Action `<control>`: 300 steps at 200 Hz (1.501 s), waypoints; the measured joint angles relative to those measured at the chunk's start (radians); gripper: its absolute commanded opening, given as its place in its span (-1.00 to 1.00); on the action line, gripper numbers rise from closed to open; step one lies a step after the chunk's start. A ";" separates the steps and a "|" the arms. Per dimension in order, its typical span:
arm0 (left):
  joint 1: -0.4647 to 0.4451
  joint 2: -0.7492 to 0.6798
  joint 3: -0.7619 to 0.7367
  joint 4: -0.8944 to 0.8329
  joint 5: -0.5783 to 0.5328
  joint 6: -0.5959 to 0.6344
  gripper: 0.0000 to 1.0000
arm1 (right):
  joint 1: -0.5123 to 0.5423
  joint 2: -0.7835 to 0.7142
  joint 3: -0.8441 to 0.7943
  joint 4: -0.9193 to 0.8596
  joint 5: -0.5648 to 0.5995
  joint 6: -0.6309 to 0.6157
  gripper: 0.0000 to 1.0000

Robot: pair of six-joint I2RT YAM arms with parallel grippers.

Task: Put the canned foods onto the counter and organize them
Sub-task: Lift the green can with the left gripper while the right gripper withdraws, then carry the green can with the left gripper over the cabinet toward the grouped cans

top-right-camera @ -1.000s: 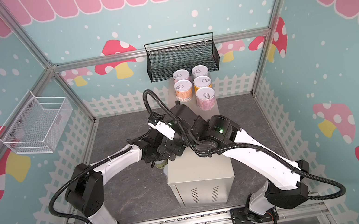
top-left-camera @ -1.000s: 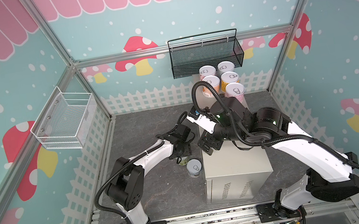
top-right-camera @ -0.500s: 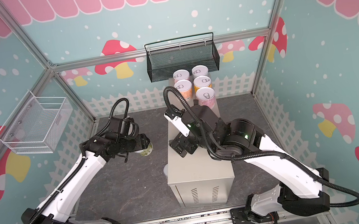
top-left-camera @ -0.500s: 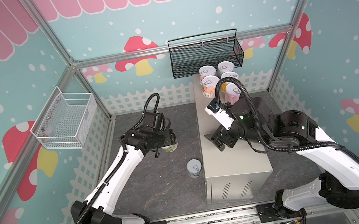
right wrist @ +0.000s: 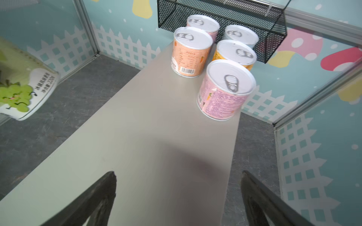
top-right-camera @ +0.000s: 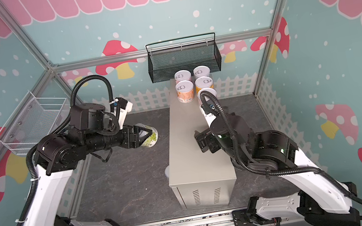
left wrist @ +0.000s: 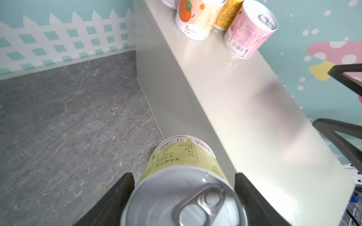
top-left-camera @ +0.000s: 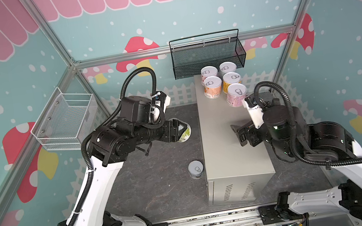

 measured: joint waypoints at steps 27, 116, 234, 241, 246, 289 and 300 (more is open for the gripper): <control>-0.058 0.088 0.135 -0.071 -0.005 0.027 0.41 | 0.000 -0.047 -0.034 -0.003 0.021 0.028 0.99; -0.197 0.311 0.384 -0.168 -0.106 0.067 0.46 | 0.000 -0.125 -0.121 -0.023 0.028 0.072 0.99; -0.268 0.506 0.545 -0.148 -0.144 0.066 0.68 | 0.000 -0.225 -0.208 -0.029 0.033 0.106 0.99; -0.269 0.519 0.557 -0.144 -0.139 0.065 0.68 | 0.000 -0.229 -0.212 -0.030 0.033 0.109 0.99; -0.269 0.528 0.566 -0.140 -0.135 0.065 0.68 | 0.000 -0.232 -0.214 -0.030 0.033 0.110 0.99; -0.272 0.574 0.614 -0.098 -0.099 0.058 0.72 | 0.000 -0.251 -0.239 -0.027 0.033 0.121 0.99; -0.273 0.578 0.616 -0.086 -0.089 0.058 0.75 | 0.000 -0.254 -0.246 -0.023 0.033 0.120 0.99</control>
